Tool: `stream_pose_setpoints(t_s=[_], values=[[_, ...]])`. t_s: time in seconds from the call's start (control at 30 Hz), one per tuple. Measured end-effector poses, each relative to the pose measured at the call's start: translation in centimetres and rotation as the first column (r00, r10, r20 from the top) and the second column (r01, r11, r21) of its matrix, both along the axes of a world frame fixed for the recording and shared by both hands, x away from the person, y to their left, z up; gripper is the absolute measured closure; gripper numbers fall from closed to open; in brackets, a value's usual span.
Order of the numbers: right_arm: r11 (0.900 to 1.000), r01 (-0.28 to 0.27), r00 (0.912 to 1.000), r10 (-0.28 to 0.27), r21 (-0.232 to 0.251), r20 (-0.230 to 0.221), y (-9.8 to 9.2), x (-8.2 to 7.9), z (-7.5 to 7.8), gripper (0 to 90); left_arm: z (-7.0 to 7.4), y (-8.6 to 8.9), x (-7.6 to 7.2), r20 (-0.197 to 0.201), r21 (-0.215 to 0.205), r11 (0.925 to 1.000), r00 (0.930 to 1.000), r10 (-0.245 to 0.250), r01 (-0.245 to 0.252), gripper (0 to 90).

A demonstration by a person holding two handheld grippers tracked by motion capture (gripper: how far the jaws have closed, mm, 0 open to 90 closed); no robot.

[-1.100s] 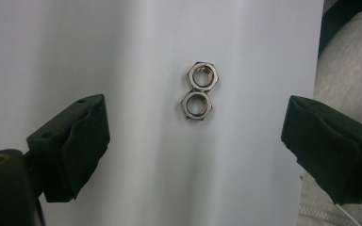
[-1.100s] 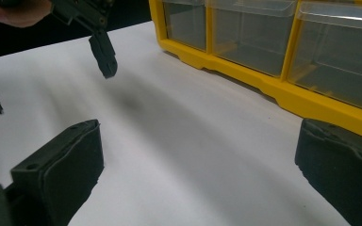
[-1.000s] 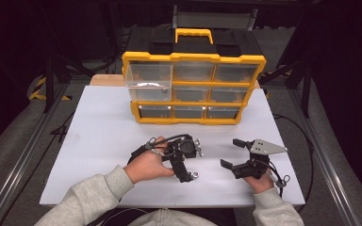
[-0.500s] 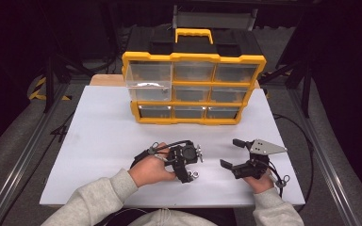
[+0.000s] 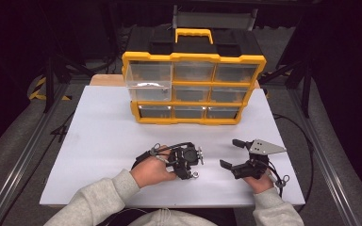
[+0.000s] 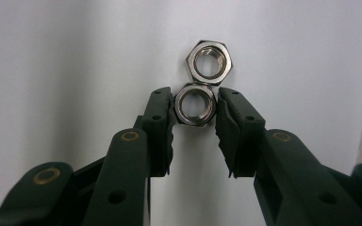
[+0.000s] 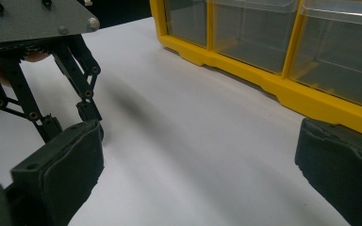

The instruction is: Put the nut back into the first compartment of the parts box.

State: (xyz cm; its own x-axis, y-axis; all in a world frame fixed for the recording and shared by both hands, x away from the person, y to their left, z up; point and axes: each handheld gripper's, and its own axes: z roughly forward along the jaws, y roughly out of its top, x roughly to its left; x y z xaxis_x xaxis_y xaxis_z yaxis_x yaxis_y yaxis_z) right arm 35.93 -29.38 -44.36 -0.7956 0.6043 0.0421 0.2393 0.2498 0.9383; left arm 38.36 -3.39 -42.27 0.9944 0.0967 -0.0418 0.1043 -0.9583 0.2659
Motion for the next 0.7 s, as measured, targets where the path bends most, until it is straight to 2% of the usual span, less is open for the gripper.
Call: stream_pose_setpoints(t_s=[0.17,0.3,0.43,0.5,0.53,0.57,0.6,0.63,0.67,0.7], values=[[1.0,0.003,1.0,-0.003,0.002,0.001,0.0,0.0,0.0,2.3,0.2,0.1,0.0,-0.006,-0.001,1.0,1.0,0.003,-0.003,69.6],[1.0,0.002,1.0,-0.002,0.0,0.0,0.0,0.0,0.0,2.3,1.0,0.4,0.1,-0.008,-0.011,0.9999,1.0,-0.005,0.004,69.6],[1.0,0.004,1.0,-0.004,0.003,0.001,0.0,0.0,0.0,2.3,2.7,0.8,0.0,-0.014,-0.007,1.0,0.9999,0.0,0.0,69.6],[1.0,0.006,1.0,-0.006,0.004,0.001,0.0,0.0,0.0,2.3,4.1,1.2,0.0,0.001,-0.009,1.0,1.0,-0.002,0.002,69.6],[1.0,0.006,1.0,-0.006,0.004,0.001,0.0,0.0,0.0,2.3,4.7,1.3,0.2,0.006,-0.001,0.9998,0.9998,-0.018,0.018,69.6],[1.0,0.007,1.0,-0.007,0.004,0.001,0.0,0.0,0.0,2.3,4.7,1.3,0.2,0.006,-0.001,0.9998,0.9998,-0.018,0.018,69.6],[1.0,0.006,1.0,-0.006,0.004,0.0,0.0,0.0,0.0,2.3,6.0,1.8,0.1,0.01,-0.005,1.0,0.9999,-0.006,0.006,69.6],[1.0,0.006,1.0,-0.006,0.005,-0.001,0.0,0.0,0.0,2.3,6.0,1.8,0.1,0.01,-0.005,1.0,0.9999,-0.006,0.006,69.6],[1.0,0.007,1.0,-0.007,0.005,-0.002,0.0,0.0,0.0,2.3,7.2,2.2,0.1,0.005,-0.008,1.0,1.0,-0.001,0.001,69.6],[1.0,0.007,1.0,-0.007,0.006,-0.004,0.0,0.0,0.0,2.3,7.9,2.3,0.2,0.013,0.004,0.9998,0.9998,-0.017,0.017,69.6]])
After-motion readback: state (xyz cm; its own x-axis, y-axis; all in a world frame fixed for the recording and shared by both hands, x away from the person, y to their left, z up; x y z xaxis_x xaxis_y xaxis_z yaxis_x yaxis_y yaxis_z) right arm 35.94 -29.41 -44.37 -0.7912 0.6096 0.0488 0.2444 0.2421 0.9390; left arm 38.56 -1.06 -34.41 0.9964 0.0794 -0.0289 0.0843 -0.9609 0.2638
